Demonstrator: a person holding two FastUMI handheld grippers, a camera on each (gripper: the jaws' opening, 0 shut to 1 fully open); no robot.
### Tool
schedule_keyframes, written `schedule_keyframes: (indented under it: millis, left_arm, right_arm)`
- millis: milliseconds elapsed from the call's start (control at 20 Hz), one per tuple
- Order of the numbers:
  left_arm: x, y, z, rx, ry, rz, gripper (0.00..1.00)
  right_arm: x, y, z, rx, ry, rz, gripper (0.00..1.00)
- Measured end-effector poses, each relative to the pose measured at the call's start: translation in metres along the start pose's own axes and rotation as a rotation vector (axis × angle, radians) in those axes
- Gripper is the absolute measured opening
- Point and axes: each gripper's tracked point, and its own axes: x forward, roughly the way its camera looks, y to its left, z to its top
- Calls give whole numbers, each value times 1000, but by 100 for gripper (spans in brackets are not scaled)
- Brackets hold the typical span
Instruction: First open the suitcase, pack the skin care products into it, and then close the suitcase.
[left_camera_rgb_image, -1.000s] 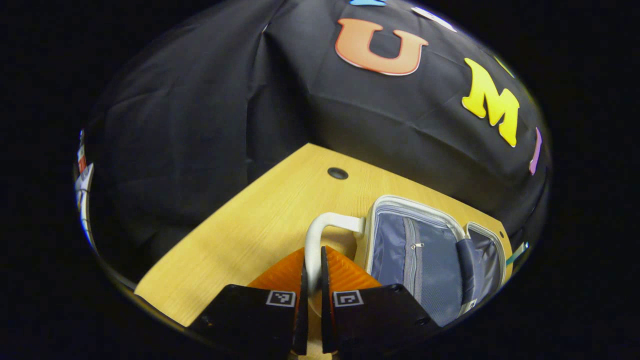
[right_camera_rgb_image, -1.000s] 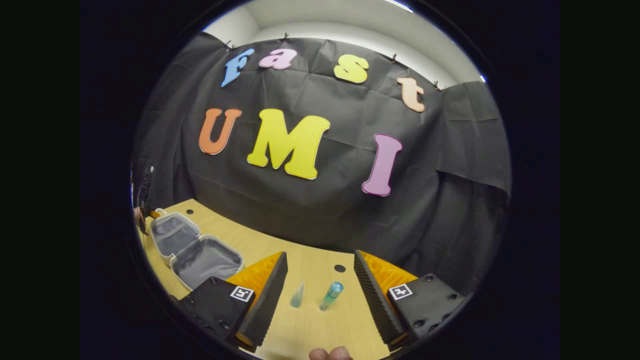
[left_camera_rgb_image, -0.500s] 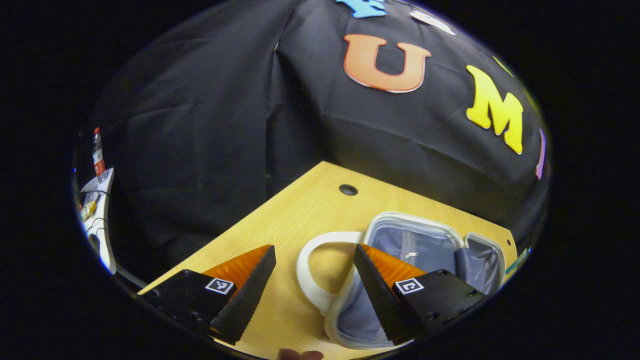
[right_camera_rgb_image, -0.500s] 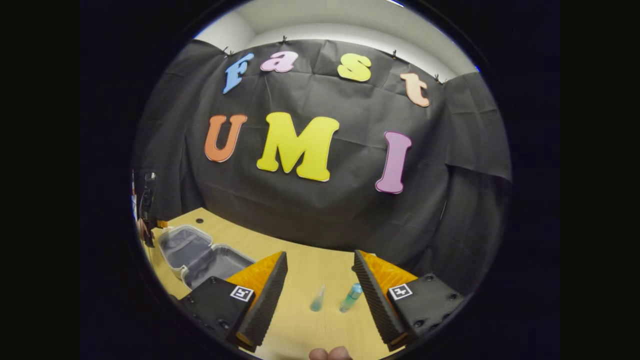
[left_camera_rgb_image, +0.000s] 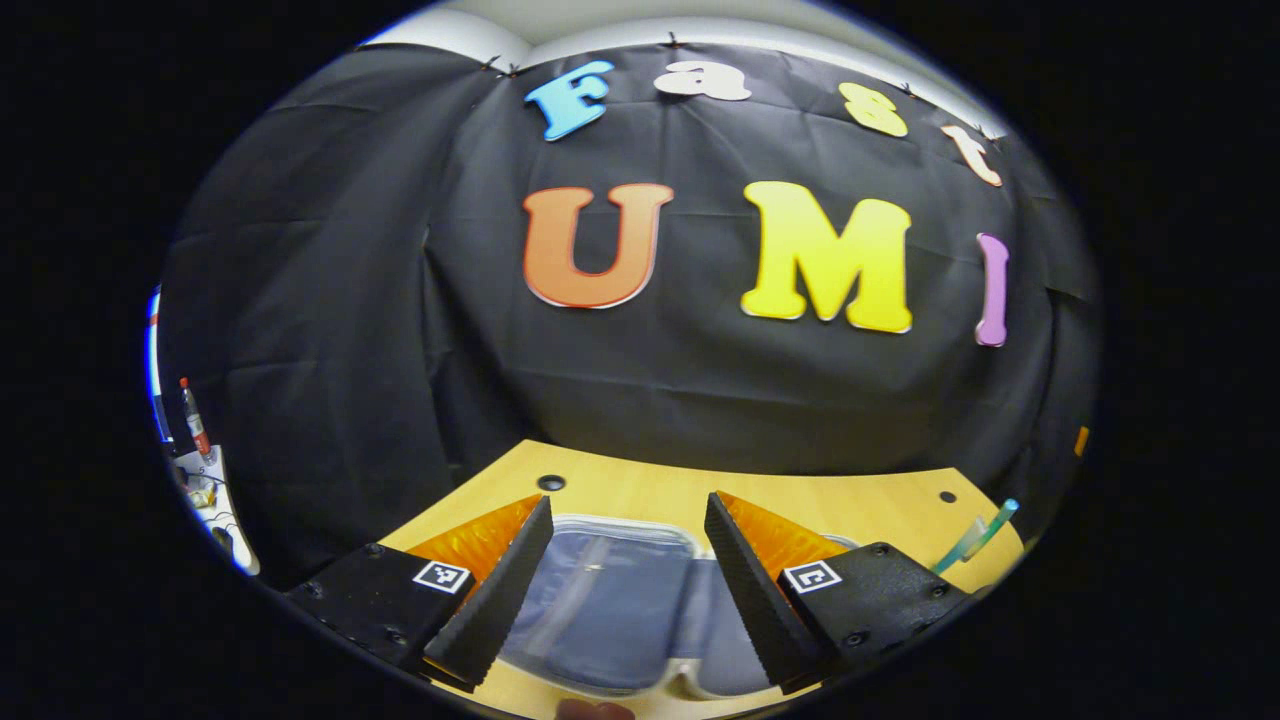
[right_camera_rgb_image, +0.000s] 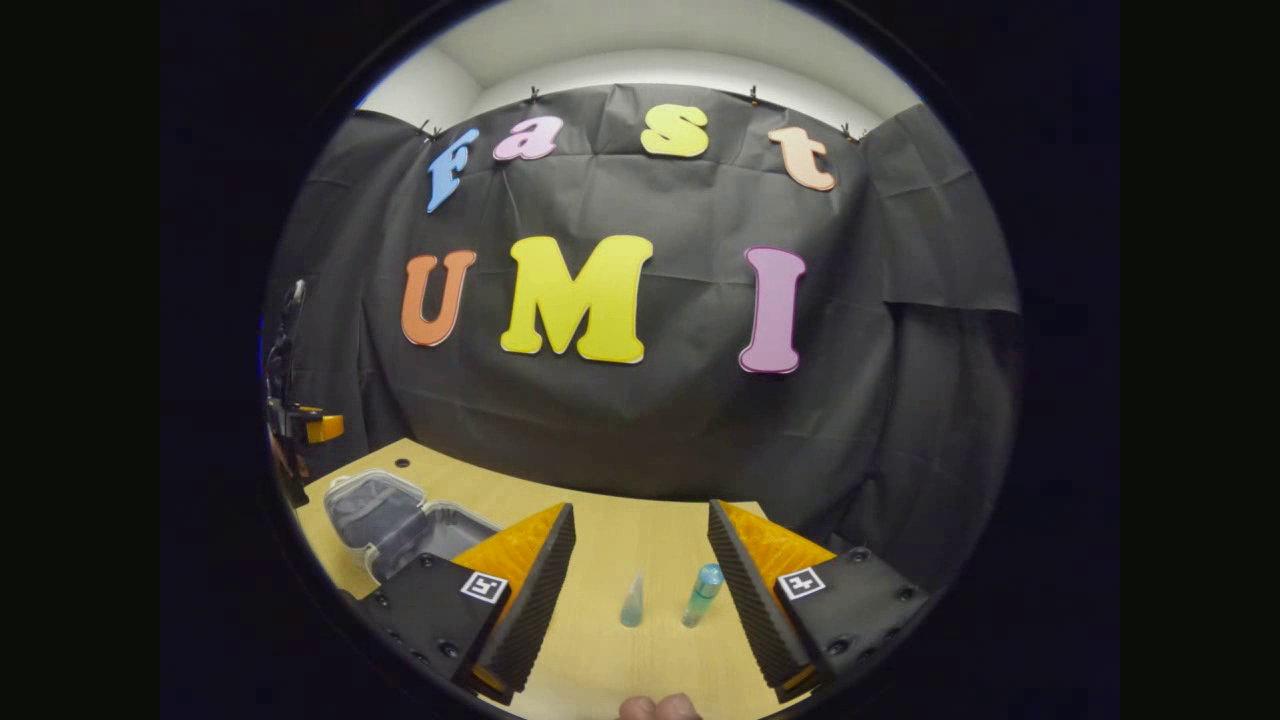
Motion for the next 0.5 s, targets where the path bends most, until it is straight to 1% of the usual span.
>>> schedule_keyframes:
  millis: [50,200,250,300,450,500]
  left_arm:
    - [-5,-23,0,8,-1,-28,98]
    - [-22,-89,-3,18,-4,-77,98]
    - [-27,-110,-5,24,-3,-97,100]
    - [-31,-133,-8,39,-3,-129,98]
    - [-39,-206,-23,113,6,-243,98]
    - [-38,-224,-30,137,10,-275,98]
  right_arm:
    - [-2,-10,-4,2,0,-6,79]
    - [-3,-39,-12,23,12,-21,79]
    - [-3,-48,-17,25,18,-26,79]
    - [-3,-57,-20,24,22,-31,79]
    - [-3,-82,-34,19,50,-34,79]
    - [-4,-89,-39,17,61,-36,79]
